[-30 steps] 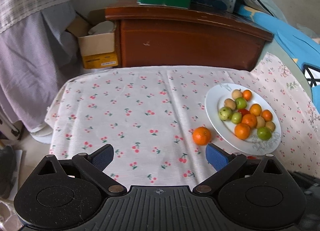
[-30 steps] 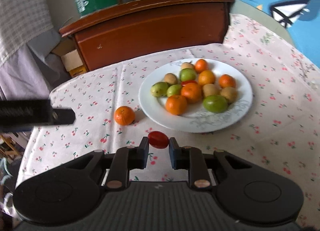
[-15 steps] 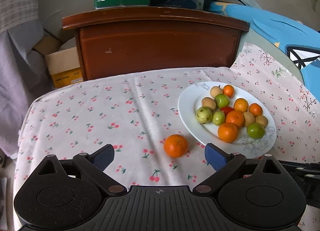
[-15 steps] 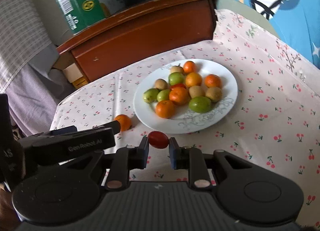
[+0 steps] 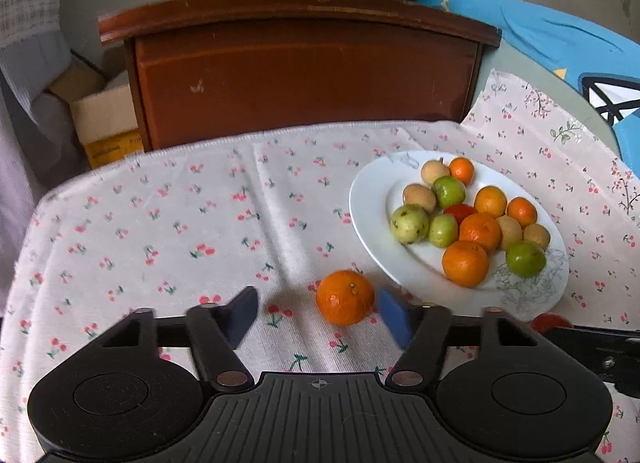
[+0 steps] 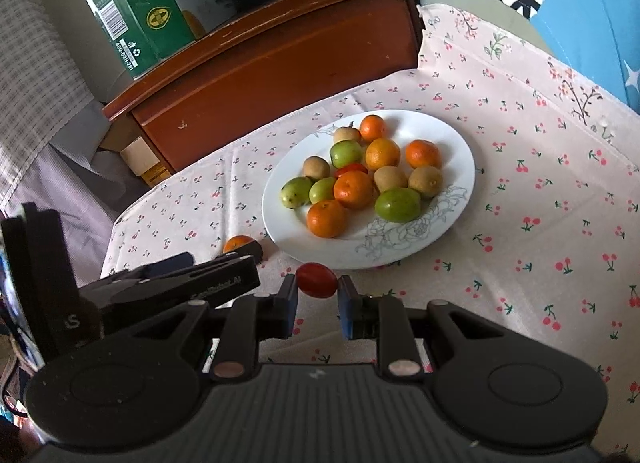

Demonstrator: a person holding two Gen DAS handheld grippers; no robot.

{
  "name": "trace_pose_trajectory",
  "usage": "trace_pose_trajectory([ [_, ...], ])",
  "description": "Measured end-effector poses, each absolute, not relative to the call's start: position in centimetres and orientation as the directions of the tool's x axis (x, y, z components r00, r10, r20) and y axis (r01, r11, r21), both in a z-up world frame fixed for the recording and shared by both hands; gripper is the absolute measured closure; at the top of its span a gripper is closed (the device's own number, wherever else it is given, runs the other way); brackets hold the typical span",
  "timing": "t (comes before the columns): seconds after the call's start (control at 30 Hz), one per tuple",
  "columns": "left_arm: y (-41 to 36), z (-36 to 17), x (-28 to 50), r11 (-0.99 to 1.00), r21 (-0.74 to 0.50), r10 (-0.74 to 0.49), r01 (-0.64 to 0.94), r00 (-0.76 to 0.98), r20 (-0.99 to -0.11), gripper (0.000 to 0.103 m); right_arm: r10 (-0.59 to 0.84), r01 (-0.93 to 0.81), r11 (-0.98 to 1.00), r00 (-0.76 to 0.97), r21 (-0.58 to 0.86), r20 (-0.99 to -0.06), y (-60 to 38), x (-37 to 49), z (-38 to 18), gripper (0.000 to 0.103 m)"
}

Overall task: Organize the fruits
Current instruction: 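Grasp the mandarin with the left gripper while the right gripper grasps the red cherry tomato, then carry the mandarin and tomato onto the white plate and open both grippers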

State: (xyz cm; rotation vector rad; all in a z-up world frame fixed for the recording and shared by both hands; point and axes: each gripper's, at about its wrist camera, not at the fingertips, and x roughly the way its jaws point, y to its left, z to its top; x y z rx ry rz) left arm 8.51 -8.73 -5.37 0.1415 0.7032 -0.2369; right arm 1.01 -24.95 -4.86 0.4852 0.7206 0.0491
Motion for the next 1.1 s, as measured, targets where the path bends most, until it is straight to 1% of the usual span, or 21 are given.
trace_pose_trajectory([
  [0.03,-8.7,-5.5,8.6,0.963,0.033,-0.18,0.268,0.73,-0.659,0.055,0.206,0.123,0.888,0.755,0.443,-0.623,-25.0,1.0,-4.9,0.082],
  [0.07,-8.7,-5.6,8.6,0.962,0.026,-0.189,0.273,0.727,-0.66,0.059,0.206,0.125,0.887,0.755,0.444,-0.623,-25.0,1.1,-4.9,0.082],
  [0.13,-8.9,-5.5,8.4,0.957,0.018,-0.207,0.29,0.723,-0.659,0.074,0.206,0.126,0.886,0.755,0.446,-0.623,-25.1,1.1,-4.9,0.082],
  [0.6,-8.1,-1.2,6.7,0.964,-0.08,-0.249,0.253,0.76,-0.6,0.074,0.197,0.14,0.871,0.778,0.471,-0.596,-26.2,1.2,-4.1,0.082],
  [0.8,-8.7,0.4,5.7,0.952,-0.091,-0.291,0.291,0.776,-0.56,0.074,0.194,0.133,0.865,0.802,0.485,-0.565,-26.8,1.1,-3.2,0.082],
  [1.1,-11.1,0.5,5.3,0.924,-0.098,-0.361,0.37,0.755,-0.547,0.074,0.145,0.168,0.853,0.833,0.495,-0.533,-28.8,1.2,-2.1,0.082],
])
